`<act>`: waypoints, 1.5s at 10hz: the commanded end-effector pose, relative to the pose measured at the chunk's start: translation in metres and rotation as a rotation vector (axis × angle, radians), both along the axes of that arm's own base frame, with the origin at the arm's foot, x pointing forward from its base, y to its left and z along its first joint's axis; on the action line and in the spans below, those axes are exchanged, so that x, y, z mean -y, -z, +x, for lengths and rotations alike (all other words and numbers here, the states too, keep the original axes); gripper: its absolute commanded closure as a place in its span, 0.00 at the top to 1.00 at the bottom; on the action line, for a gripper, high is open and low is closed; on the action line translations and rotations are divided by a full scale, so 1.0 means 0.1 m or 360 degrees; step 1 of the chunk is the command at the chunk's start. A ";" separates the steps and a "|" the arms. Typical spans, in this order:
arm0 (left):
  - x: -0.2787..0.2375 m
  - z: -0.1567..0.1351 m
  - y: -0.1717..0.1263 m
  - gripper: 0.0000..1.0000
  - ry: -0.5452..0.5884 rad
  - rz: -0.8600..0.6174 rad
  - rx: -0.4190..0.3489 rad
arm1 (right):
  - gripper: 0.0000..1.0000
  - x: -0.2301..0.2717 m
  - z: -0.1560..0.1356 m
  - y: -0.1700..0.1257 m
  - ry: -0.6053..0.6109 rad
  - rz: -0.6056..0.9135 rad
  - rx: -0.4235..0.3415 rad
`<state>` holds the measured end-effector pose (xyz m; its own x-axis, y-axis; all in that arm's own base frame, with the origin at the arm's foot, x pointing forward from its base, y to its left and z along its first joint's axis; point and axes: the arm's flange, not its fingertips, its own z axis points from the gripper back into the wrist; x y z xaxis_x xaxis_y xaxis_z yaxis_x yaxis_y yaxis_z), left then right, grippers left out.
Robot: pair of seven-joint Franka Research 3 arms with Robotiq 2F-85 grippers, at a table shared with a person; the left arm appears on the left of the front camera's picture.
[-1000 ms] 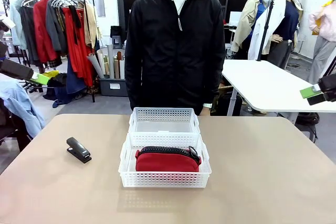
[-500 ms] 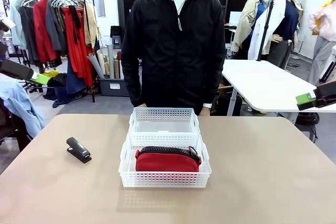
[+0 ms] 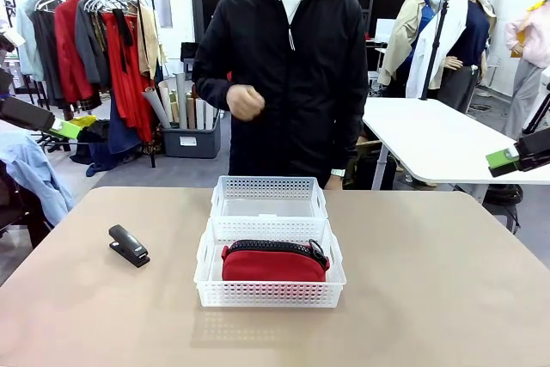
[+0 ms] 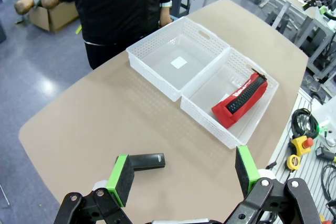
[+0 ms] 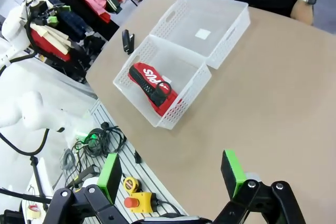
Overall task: Distribute items into two baskets.
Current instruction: Pick up the Stapler that the person points to.
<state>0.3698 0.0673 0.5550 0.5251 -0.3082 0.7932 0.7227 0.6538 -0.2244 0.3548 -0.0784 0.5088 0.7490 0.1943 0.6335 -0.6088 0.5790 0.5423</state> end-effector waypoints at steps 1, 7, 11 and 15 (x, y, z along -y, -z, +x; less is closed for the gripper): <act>0.00 0.00 0.00 1.00 0.0000 -0.0005 0.0019 | 1.00 -0.01 0.02 0.01 -0.0005 0.0026 0.0009; 0.00 0.00 0.00 1.00 0.0000 -0.0005 0.0019 | 1.00 -0.01 0.02 0.01 -0.0005 0.0026 0.0009; 0.00 0.00 0.00 1.00 0.0000 -0.0005 0.0019 | 1.00 -0.01 0.02 0.01 -0.0005 0.0026 0.0009; 0.00 0.00 0.00 1.00 0.0000 -0.0005 0.0019 | 1.00 -0.01 0.02 0.01 -0.0005 0.0026 0.0009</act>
